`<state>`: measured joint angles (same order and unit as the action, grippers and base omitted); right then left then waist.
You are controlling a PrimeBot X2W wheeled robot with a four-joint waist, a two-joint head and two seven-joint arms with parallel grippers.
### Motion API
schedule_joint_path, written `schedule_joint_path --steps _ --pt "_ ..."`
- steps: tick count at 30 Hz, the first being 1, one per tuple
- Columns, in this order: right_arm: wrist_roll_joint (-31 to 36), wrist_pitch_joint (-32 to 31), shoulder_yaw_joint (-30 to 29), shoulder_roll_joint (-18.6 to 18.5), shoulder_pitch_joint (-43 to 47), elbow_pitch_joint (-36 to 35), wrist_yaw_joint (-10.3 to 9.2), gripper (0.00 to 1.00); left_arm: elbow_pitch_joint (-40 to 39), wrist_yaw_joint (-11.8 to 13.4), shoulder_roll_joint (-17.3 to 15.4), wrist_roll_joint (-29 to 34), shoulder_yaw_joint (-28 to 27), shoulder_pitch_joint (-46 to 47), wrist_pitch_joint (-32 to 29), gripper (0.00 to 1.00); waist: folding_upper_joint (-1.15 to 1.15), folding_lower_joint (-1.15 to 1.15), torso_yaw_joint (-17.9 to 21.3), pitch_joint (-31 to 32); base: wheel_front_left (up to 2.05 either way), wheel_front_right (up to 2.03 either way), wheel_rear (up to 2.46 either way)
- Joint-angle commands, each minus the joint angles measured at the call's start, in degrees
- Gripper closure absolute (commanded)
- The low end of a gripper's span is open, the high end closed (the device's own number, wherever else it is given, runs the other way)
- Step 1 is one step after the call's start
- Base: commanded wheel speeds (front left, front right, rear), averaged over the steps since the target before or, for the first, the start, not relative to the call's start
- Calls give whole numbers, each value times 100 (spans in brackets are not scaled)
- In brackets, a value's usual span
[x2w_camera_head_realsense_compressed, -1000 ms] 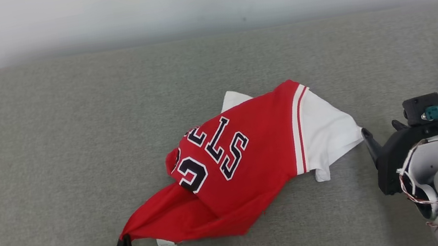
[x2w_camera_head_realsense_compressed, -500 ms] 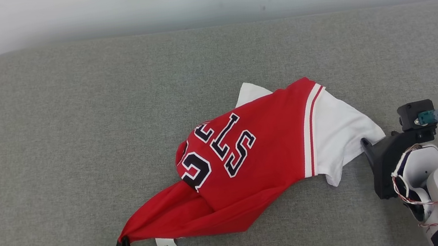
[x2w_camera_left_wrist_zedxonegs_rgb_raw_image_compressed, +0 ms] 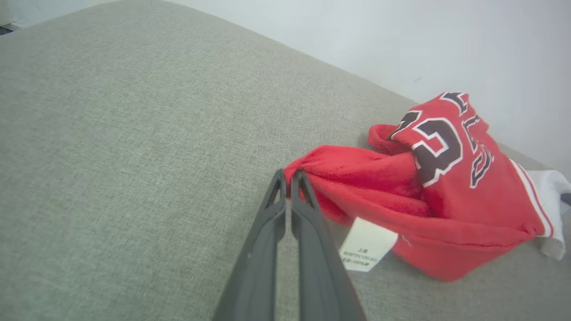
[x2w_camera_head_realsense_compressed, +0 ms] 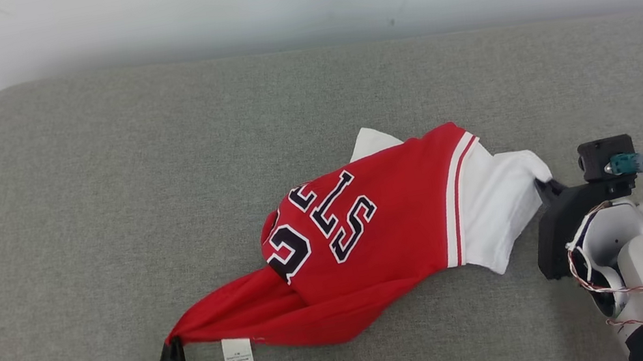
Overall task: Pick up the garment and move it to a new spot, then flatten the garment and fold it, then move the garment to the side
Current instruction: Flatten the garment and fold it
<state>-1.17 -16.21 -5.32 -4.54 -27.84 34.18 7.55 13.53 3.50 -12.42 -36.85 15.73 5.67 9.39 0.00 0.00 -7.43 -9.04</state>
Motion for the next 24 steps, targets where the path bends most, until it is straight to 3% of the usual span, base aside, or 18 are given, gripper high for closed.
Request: schedule_joint_path --steps 1,13,19,24 --pt "-93 83 18 -43 58 -88 -14 100 -92 -50 40 -98 -55 -37 57 100 0 0 27 32 0 0 0" --pt "-1375 579 331 -499 -167 -2078 -14 100 -1647 -400 207 -1183 -668 576 -33 100 0 0 430 210 0 0 0" --pt "-1945 680 339 -757 -549 -3192 -14 100 -2309 -439 270 -1750 -975 1325 -231 100 0 0 702 80 0 0 0" --pt "-2238 430 429 -884 -1191 -3663 -14 100 -2611 -298 -4 -1974 -1165 2344 -693 100 0 0 971 -444 0 0 0"
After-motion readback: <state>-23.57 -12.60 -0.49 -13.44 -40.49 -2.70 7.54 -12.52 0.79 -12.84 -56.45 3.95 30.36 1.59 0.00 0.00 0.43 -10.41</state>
